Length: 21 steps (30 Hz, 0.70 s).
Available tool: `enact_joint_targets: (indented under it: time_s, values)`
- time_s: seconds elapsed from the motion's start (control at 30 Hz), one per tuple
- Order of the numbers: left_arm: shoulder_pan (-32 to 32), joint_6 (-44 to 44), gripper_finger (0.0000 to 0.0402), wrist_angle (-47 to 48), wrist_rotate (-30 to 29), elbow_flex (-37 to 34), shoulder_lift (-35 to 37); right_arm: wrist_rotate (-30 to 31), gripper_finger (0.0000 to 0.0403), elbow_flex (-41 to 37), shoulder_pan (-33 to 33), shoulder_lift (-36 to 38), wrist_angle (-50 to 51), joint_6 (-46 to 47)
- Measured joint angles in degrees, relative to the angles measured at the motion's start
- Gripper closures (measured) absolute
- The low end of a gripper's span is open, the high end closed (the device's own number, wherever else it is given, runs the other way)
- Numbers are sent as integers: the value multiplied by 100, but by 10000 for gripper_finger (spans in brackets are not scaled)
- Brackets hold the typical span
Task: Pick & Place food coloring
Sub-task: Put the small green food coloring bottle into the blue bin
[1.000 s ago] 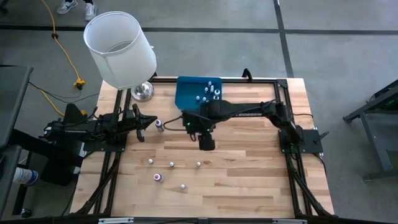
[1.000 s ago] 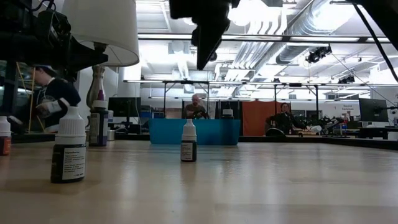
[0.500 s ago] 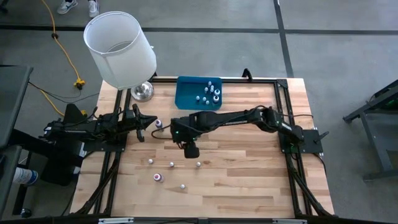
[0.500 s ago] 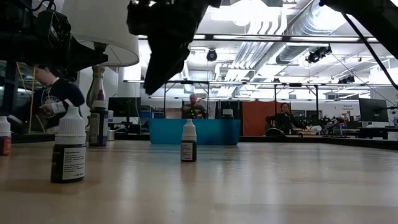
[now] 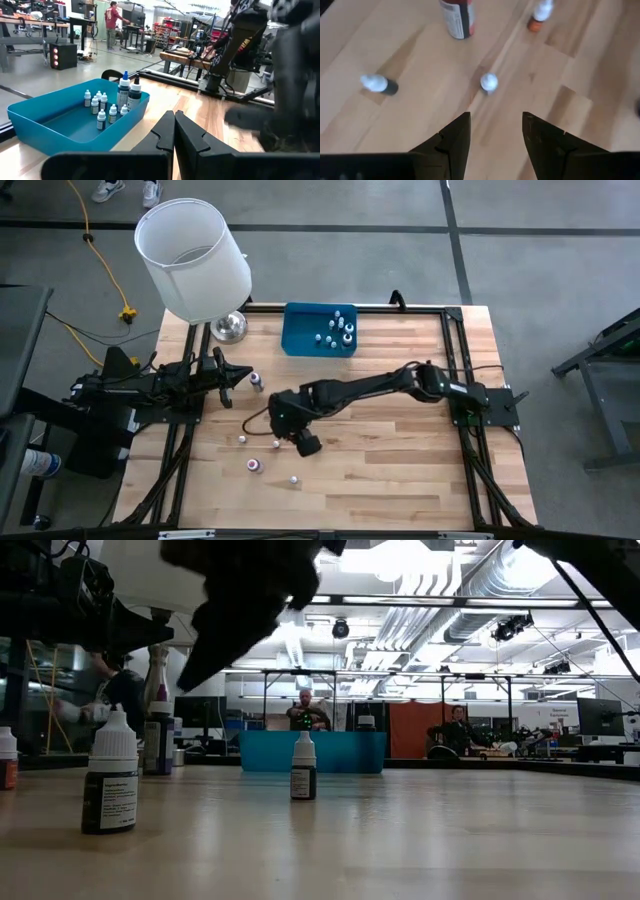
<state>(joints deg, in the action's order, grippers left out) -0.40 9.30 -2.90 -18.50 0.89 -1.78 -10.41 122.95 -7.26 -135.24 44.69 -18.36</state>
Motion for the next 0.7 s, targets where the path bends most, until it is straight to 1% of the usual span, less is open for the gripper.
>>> enact_joint_targets:
  time_s: [0.43, 0.6, 0.7]
  values:
    - [0, 0, 401, -2, 2, 0, -2, 52, 236, -1, -242, -509, -989, 19]
    - [0, 0, 401, 0, 7, 2, -2, 128, 237, -1, -250, -666, -1122, 44]
    - [1, 0, 401, 0, 0, 0, -2, 261, 238, -1, -250, -696, -1203, 230]
